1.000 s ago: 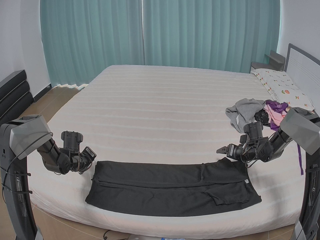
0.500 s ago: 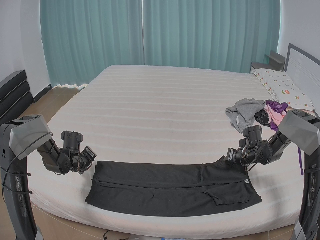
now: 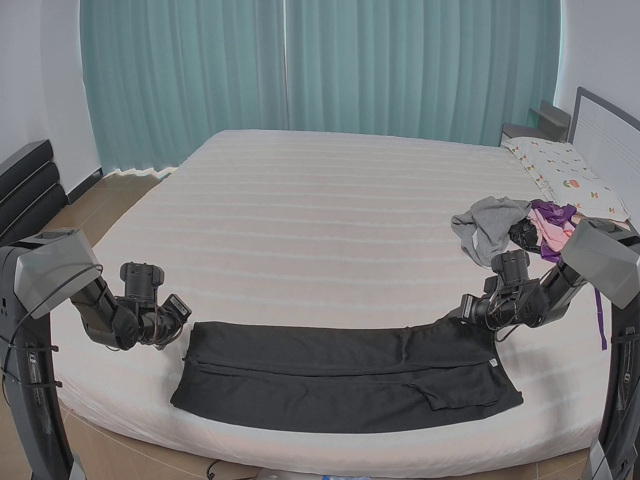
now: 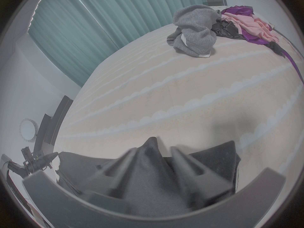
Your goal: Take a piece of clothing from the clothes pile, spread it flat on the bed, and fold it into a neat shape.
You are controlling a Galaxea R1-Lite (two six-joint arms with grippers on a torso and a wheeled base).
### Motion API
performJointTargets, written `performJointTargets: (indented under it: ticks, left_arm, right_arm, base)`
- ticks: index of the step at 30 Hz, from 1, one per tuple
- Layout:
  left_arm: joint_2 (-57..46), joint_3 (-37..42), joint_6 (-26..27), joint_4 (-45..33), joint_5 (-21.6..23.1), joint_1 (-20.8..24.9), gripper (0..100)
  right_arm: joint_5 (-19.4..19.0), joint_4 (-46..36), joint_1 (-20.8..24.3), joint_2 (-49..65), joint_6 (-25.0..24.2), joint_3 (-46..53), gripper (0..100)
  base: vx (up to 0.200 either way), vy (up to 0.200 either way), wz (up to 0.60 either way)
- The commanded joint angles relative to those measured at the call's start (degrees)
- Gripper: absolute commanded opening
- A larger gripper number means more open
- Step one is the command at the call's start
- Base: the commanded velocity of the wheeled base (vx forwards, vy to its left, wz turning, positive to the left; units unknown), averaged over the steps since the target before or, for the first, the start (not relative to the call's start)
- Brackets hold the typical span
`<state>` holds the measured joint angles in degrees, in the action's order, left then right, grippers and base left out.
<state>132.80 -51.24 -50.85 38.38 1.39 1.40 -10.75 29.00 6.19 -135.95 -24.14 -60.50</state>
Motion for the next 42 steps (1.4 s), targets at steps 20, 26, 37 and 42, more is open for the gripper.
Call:
performJointTargets:
  ticks: [20, 26, 37, 42]
  left_arm:
    - [-5.54, 5.62, -0.13, 0.03, 0.19, 2.29, 0]
    - [-6.68, 5.09, -0.22, 0.12, 0.28, 1.76, 0]
    - [-6.59, 6.32, 1.63, 3.81, 7.22, 1.32, 100]
    - [-5.89, 6.24, 8.66, 3.37, 14.25, -0.87, 100]
  right_arm:
    - [-8.32, 4.22, -9.62, 22.22, -2.23, 23.68, 100]
    - [-12.10, 10.02, -13.05, 21.08, -3.46, 26.84, 100]
    - [-12.63, 10.29, -12.87, 20.55, -6.80, 27.02, 100]
    - [-12.63, 10.20, -12.61, 20.46, -6.89, 27.02, 100]
  base:
    - [-0.120, 0.000, 0.00]
    - [0.000, 0.000, 0.00]
    - [0.000, 0.000, 0.00]
    - [0.000, 0.000, 0.00]
